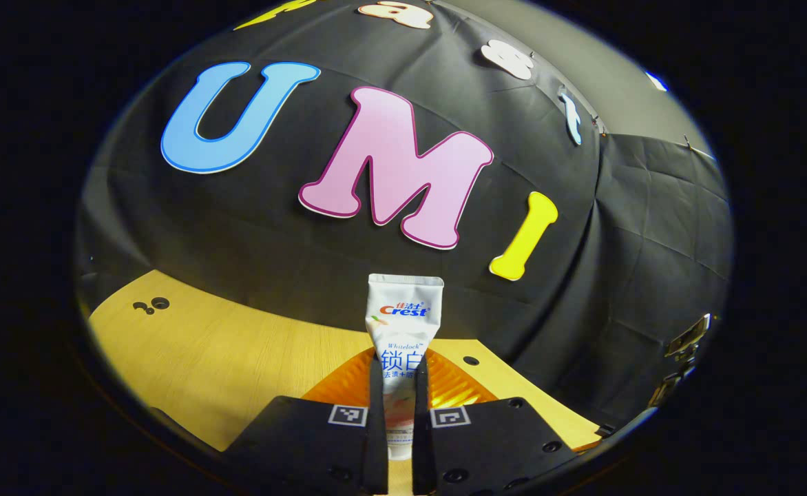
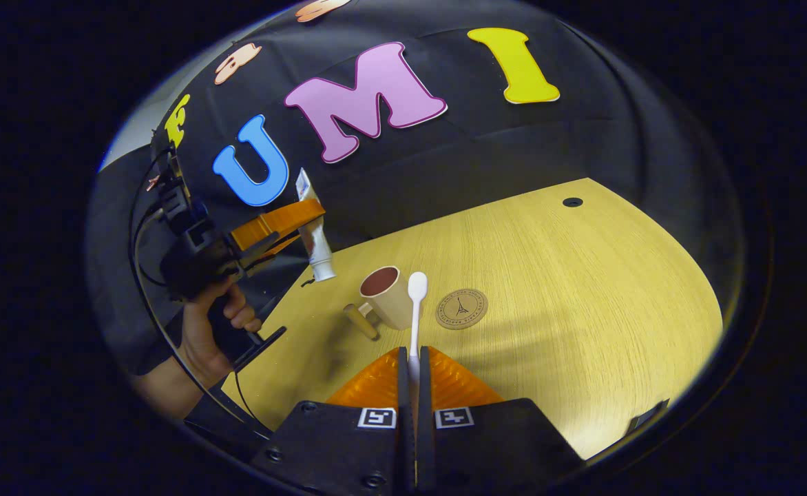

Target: Put the toothbrush and toothpaste on the desktop into the cup, then pick up the cup and place it on the coaster on the desktop.

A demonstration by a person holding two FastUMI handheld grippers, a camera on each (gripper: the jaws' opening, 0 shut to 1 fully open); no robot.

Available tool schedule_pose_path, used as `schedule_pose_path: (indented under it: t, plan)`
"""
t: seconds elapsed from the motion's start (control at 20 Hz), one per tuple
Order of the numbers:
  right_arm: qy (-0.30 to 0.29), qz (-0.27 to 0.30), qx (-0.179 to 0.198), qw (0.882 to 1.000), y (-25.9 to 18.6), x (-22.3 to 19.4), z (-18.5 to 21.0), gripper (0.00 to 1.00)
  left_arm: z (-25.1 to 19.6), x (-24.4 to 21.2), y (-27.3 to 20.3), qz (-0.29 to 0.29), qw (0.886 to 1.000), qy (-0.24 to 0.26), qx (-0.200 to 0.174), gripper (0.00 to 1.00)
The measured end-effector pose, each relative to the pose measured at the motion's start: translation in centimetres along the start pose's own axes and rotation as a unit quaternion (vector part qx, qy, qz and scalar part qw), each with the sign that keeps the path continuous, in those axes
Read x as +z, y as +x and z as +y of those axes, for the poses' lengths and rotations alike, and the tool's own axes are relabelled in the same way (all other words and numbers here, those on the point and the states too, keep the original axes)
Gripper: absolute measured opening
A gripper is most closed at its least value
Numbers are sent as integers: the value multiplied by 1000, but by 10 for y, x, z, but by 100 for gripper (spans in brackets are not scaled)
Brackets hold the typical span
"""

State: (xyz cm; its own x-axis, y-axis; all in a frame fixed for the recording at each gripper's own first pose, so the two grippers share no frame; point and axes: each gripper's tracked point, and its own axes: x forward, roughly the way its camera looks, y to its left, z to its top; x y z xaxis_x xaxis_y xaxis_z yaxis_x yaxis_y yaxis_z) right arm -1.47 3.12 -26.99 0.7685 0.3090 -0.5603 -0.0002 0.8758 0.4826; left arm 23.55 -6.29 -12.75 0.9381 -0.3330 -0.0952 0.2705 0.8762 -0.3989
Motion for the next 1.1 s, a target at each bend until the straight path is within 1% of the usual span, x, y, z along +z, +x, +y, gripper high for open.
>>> schedule_pose_path:
  t: [0.15, 0.25, 0.4, 0.55, 0.6, 0.75, 0.8, 0.9, 0.95, 1.0, 1.1]
  plan:
    - [-5, 5, 6, 1000, -6, 1, -6, 6, 16, -15, 29, -5, 999, 25, 29, 19]
    - [-2, 12, 9, 1000, -7, -1, -12, 6, 27, -32, 45, 6, 998, 32, 49, 19]
    - [2, 19, 12, 1000, -5, 1, -20, 6, 43, -62, 59, 34, 996, 31, 75, 19]
    - [7, 20, 13, 1000, -3, 5, -25, 6, 50, -85, 64, 65, 994, 35, 83, 20]
    - [8, 20, 14, 1000, -2, 7, -26, 6, 52, -91, 63, 72, 993, 35, 87, 23]
    - [5, 19, 13, 1000, 4, 13, -31, 6, 51, -100, 56, 88, 992, 33, 89, 25]
    - [4, 20, 12, 1000, 4, 13, -31, 6, 50, -104, 53, 93, 991, 32, 87, 31]
    - [5, 20, 9, 1000, 5, 14, -32, 6, 49, -113, 46, 107, 990, 30, 86, 33]
    - [6, 20, 8, 1000, 5, 15, -31, 6, 48, -118, 43, 116, 989, 30, 85, 37]
    - [6, 16, 5, 1000, 5, 18, -30, 6, 48, -123, 41, 125, 988, 30, 84, 43]
    - [5, 9, 4, 1000, 7, 24, -25, 6, 46, -124, 35, 127, 988, 37, 80, 49]
